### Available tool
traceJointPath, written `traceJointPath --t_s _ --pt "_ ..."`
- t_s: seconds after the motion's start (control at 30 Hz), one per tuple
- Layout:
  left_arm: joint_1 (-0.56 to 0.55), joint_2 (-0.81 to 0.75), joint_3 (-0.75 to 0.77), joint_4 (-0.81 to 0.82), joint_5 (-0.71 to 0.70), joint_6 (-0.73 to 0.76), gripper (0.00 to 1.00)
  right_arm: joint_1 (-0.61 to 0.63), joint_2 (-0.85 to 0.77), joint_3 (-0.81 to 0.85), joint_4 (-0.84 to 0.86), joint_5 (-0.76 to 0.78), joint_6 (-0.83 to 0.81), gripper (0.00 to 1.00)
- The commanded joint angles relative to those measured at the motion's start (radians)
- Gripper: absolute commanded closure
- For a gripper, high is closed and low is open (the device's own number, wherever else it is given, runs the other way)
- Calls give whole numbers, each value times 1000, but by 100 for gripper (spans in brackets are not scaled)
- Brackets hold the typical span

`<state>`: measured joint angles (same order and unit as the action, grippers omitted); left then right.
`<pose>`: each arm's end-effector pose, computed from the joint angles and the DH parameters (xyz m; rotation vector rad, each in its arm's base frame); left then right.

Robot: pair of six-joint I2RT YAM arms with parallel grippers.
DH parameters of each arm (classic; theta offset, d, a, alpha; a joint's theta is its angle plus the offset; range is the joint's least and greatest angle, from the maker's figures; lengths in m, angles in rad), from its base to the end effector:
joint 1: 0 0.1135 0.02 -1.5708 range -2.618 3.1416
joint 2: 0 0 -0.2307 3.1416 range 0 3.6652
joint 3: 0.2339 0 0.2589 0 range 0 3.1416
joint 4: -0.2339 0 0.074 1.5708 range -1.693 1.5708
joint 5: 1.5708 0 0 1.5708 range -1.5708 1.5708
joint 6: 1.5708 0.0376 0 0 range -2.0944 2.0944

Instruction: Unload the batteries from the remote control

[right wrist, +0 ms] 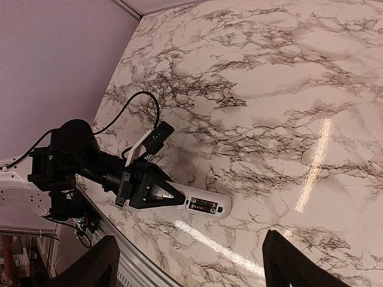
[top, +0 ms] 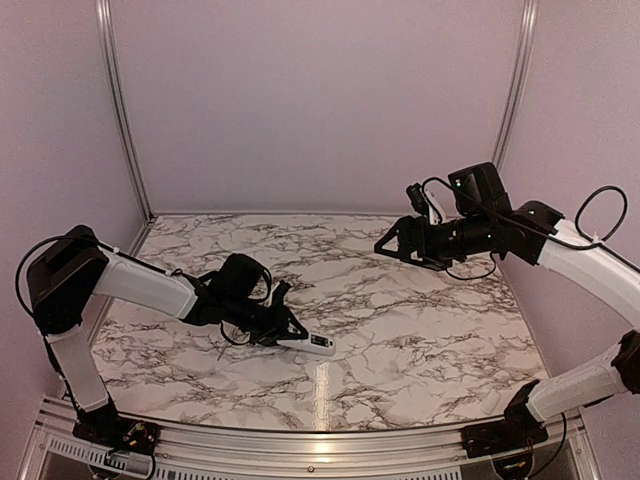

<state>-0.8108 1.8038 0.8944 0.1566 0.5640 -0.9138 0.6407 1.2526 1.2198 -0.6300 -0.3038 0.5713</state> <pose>0.2283 -0.2694 0.1038 0.1979 2.6900 -1.3853 0.2243 0.1812 0.3167 -0.2606 2.3757 0.9623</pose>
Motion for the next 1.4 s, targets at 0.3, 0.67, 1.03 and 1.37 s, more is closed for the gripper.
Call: traceJointPath --t_s 0.3,0.67,1.03,1.37 --pt "-2 52 70 -226 -87 83 80 -7 -16 6 -11 14 2 13" --pt "-2 57 116 -339 -152 121 43 -8 -19 5 -11 28 0 12" --pt "-2 56 166 -438 -214 162 30 -8 -29 -6 -23 50 -6 11" --pt "-2 45 218 -552 -309 200 28 -7 -29 -1 -37 69 -13 6"
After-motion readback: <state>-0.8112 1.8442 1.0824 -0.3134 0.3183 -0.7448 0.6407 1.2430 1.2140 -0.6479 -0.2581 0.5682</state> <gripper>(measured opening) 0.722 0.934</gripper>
